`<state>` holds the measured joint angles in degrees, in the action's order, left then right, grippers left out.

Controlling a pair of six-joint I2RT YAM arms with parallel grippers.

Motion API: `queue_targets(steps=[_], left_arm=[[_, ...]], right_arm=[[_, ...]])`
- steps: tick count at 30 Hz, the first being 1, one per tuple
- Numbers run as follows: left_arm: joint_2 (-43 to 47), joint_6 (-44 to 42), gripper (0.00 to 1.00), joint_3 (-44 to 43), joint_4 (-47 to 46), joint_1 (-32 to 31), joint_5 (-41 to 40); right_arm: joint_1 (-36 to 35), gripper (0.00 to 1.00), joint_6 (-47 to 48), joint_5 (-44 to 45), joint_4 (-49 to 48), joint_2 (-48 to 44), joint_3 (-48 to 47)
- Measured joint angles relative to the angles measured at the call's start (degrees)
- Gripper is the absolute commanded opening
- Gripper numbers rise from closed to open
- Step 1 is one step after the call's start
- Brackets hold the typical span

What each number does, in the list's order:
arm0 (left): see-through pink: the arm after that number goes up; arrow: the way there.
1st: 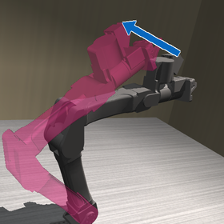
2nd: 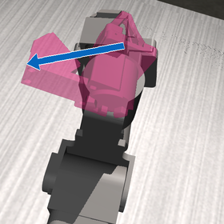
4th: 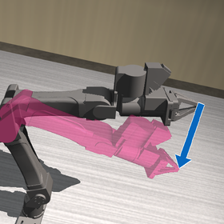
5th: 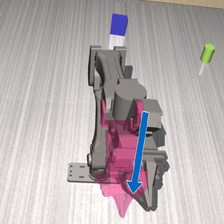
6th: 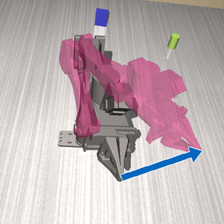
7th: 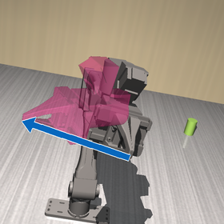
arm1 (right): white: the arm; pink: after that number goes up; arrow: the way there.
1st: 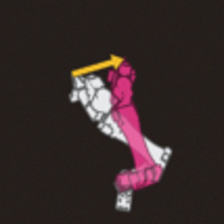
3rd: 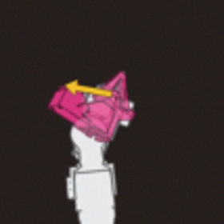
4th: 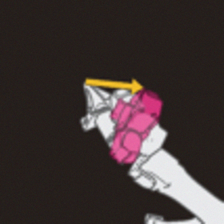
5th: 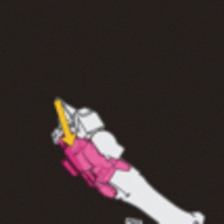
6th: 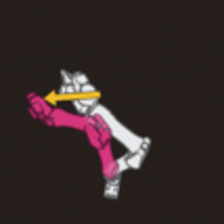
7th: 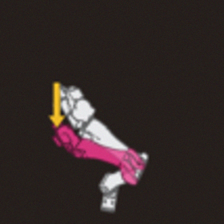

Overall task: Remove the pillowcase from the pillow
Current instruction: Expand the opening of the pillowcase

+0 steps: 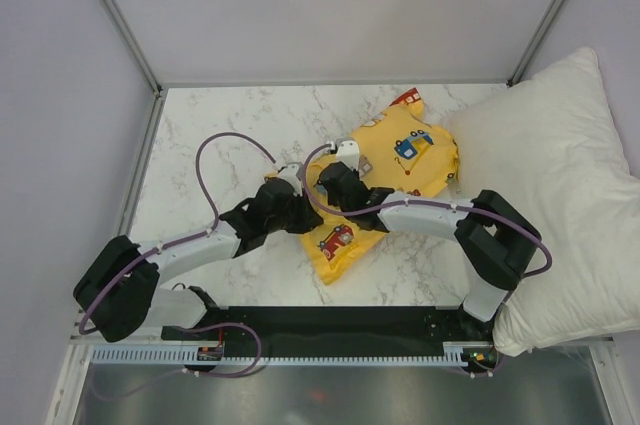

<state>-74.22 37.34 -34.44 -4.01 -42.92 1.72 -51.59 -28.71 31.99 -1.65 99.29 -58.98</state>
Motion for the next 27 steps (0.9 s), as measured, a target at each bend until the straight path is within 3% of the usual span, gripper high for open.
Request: queue_targets(steps=[7,15,21,27], left_arm=[[-1.7,-0.1,0.02,-2.3,2.7,8.1,8.1],[-10.8,-3.0,0.02,-13.9,13.5,15.8,11.0],[-16.2,-7.5,0.02,-23.9,15.7,22.4,2.1],[-18.3,-11.4,0.02,-28.3,16.1,27.3,-4.7]], right_arm=[[-0.3,0.0,-0.2,-0.7,-2.3,-4.4,4.1],[-1.9,0.0,-0.2,0.0,-2.8,-4.6,3.2],[-4.5,0.0,-0.2,-2.7,1.7,-4.8,1.7],[-6.2,0.0,0.1,-6.8,7.4,-4.5,1.0]])
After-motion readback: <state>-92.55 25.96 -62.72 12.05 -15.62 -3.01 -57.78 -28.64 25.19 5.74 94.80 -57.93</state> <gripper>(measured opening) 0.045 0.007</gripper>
